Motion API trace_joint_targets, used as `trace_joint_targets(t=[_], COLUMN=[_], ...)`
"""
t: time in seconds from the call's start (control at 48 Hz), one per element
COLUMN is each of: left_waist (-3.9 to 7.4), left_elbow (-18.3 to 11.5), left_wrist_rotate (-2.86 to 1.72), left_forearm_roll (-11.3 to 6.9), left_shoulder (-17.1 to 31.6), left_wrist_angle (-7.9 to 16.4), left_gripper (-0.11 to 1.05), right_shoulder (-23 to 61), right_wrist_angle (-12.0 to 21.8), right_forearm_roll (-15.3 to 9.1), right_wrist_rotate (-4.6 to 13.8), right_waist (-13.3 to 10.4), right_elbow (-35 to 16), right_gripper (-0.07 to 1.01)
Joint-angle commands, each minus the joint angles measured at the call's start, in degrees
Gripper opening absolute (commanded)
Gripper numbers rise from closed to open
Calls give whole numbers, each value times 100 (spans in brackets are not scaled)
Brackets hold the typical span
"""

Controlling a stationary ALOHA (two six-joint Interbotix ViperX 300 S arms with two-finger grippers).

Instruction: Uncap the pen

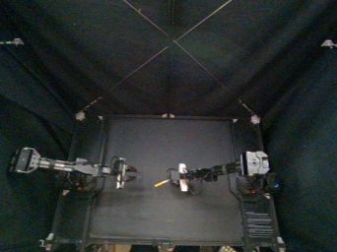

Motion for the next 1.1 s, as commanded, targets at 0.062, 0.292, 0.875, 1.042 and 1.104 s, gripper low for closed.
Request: trace_joint_targets(t=[0.062, 0.292, 0.875, 1.042, 1.104], left_waist=[26, 26, 220, 343, 378], left_elbow=[-193, -589, -1758, -1916, -1960], left_wrist_rotate=[-9, 9, 0, -9, -9], left_forearm_roll=[-53, -202, -237, -308, -343], left_shoulder=[79, 519, 2224, 2558, 2654], left_wrist_angle=[-44, 79, 853, 879, 879], left_gripper=[71, 85, 102, 101, 101], right_shoulder=[-149, -817, -1345, -1345, -1345], right_wrist_angle=[70, 132, 255, 255, 255], right_forearm_roll=[-9, -18, -18, -18, -18], right_wrist_rotate=[-9, -26, 9, 9, 9], right_waist=[-35, -123, -141, -114, -114], right_elbow=[-53, -132, -255, -255, -255], right_gripper=[53, 51, 51, 51, 51])
